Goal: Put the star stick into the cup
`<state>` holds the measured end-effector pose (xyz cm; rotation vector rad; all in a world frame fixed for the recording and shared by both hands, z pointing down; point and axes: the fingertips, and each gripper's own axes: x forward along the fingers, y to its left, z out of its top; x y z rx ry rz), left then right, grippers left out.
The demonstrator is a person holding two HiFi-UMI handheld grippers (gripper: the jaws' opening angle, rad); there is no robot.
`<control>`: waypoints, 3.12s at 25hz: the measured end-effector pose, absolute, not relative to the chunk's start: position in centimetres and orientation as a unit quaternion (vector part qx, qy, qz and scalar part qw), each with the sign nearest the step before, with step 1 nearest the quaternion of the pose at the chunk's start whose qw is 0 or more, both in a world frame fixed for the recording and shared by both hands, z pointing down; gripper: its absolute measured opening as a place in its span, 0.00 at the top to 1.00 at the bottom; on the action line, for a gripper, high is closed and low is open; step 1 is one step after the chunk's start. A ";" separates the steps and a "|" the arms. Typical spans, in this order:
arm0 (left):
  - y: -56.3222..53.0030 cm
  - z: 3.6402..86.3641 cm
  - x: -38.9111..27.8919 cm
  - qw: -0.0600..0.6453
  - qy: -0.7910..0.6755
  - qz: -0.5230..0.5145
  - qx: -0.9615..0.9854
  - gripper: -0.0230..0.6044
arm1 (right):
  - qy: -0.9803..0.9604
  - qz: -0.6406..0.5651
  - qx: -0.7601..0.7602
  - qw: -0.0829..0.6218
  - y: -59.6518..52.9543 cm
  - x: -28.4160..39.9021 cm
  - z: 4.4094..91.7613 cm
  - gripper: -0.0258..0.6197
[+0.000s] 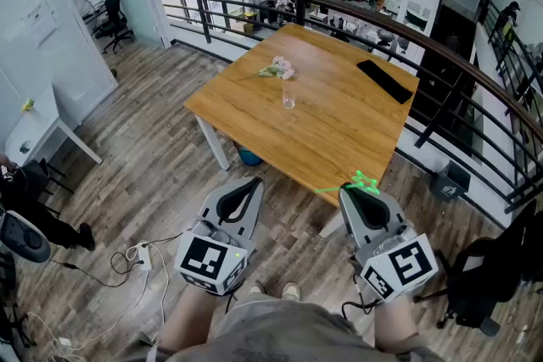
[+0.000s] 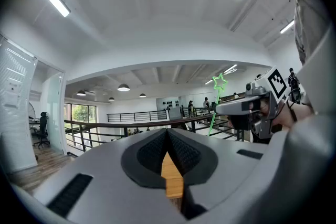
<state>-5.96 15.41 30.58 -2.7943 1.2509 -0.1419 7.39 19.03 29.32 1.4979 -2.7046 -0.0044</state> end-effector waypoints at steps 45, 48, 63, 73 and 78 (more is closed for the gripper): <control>-0.4 33.1 -6.8 0.013 0.417 -0.043 -0.908 0.94 | -0.871 0.013 0.490 0.039 2.3 7.6 32.0 0.90; -4.2 33.1 -7.4 0.010 0.406 -0.050 -0.912 0.94 | -0.866 0.015 0.499 0.041 -1.6 6.8 31.7 0.90; -19.5 34.1 -9.1 -0.008 0.350 -0.058 -0.935 0.94 | -0.837 0.021 0.543 0.065 -15.9 4.0 31.2 0.90; -23.0 35.4 -7.7 -0.024 0.350 -0.074 -0.933 0.94 | -0.828 0.043 0.556 0.059 -19.3 6.7 32.3 0.90; -23.8 35.7 -6.5 -0.020 0.360 -0.087 -0.929 0.94 | -0.832 0.054 0.549 0.058 -20.8 8.5 33.2 0.90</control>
